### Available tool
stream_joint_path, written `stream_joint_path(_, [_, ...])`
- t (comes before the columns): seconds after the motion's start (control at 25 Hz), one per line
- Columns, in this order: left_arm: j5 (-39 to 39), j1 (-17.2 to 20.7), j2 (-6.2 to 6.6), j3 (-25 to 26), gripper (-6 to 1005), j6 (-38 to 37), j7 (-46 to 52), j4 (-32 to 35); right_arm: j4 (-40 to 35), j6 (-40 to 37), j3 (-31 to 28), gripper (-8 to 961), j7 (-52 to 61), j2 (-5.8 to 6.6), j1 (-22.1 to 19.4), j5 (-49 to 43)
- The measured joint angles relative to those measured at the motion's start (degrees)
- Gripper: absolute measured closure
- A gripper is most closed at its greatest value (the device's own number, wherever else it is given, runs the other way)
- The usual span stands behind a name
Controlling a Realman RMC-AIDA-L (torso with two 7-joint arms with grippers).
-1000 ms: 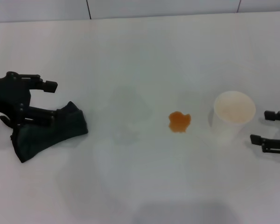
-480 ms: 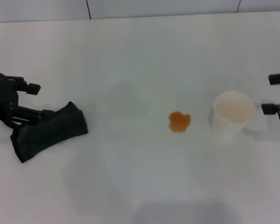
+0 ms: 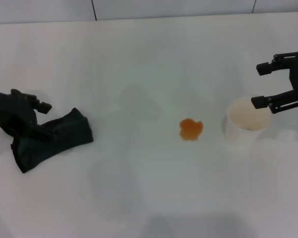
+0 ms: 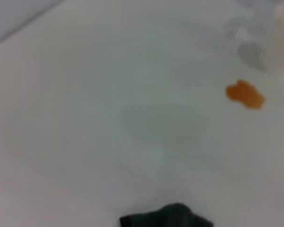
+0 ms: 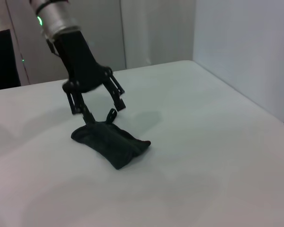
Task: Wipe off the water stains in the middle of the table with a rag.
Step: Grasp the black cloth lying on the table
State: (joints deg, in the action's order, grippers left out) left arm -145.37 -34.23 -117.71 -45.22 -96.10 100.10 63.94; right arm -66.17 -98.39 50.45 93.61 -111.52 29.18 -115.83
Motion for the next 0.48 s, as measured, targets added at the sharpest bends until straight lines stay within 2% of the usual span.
stream_joint_path(0.08, [-2.5, -0.3, -0.89, -1.4, 121, 1.9, -0.1, -0.2, 0.0, 0.2, 0.0, 107, -0.1, -0.4, 0.1, -0.2])
stream_joint_path(0.16, [-3.2, -0.2, -1.16, -2.7, 121, 3.0, 0.0, -0.4, 0.0, 0.4, 0.0, 108, -0.3, -0.76, 0.1, -0.2])
stream_joint_path(0.28, [-3.5, 0.1, -1.27, -5.3, 122, 5.4, 0.2, -1.0, 0.1, 0.4, 0.0, 108, -0.3, -0.99, -0.3, -0.2])
stream_joint_path(0.48, [-3.3, 0.3, -1.26, -5.7, 123, 6.8, -0.5, -2.1, 0.1, 0.4, 0.0, 108, -0.1, -1.46, -0.8, -0.3])
